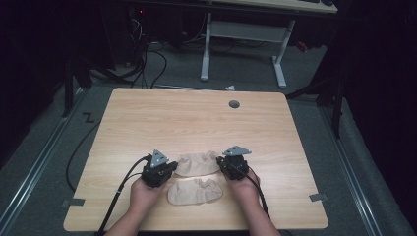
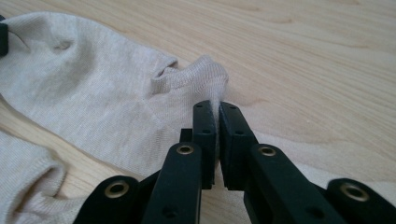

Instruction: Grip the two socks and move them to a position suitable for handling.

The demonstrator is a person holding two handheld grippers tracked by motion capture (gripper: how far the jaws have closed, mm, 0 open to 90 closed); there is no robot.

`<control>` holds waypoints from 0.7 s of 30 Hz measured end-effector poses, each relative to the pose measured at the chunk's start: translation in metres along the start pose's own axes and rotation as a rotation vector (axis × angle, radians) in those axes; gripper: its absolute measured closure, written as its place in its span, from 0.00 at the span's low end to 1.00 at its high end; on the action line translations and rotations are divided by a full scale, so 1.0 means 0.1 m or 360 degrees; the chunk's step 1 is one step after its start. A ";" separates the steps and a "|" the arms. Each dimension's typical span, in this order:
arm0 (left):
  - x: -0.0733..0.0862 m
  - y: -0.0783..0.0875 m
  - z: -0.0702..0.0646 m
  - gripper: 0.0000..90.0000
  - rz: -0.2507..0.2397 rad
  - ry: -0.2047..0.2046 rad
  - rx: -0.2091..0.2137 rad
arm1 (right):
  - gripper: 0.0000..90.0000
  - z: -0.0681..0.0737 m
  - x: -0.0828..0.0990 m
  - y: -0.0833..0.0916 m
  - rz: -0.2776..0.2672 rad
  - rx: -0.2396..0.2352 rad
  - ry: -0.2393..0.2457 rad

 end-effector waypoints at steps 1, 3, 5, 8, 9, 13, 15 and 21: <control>0.00 0.01 -0.01 0.98 -0.0005 0.0005 0.0011 | 0.96 0.01 -0.01 0.01 -0.0015 0.0000 0.0009; -0.01 0.03 -0.02 0.98 -0.0018 -0.0017 0.0005 | 0.96 0.02 -0.02 0.04 -0.0038 -0.0001 0.0025; -0.02 0.06 -0.02 0.98 -0.0034 -0.0003 0.0006 | 0.96 0.04 -0.03 0.07 -0.0066 0.0007 0.0045; -0.08 0.12 -0.02 0.98 -0.0054 -0.0015 -0.0004 | 0.96 0.04 -0.06 0.13 -0.0114 0.0009 0.0024; -0.09 0.14 -0.02 0.98 -0.0064 -0.0023 -0.0003 | 0.96 0.05 -0.07 0.14 -0.0127 0.0009 0.0038; -0.09 0.19 -0.02 0.98 -0.0073 -0.0013 -0.0005 | 0.96 0.08 -0.07 0.17 -0.0144 0.0017 0.0080; -0.07 0.23 -0.01 0.98 -0.0067 0.0002 -0.0005 | 0.96 0.10 -0.08 0.19 -0.0159 0.0008 0.0075; -0.08 0.40 -0.04 0.98 -0.0039 -0.0054 0.0005 | 0.96 0.20 -0.09 0.34 -0.0202 -0.0016 0.0141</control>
Point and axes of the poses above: each handheld gripper's, and its own axes: y roughly backward along the jaws, x roughly out of its underside, z roughly to its left, the point moved 2 cm from there along -y, roughly forward along the jaws, and after that the axes turned 2 degrees about -z, right-handed, at the moved point
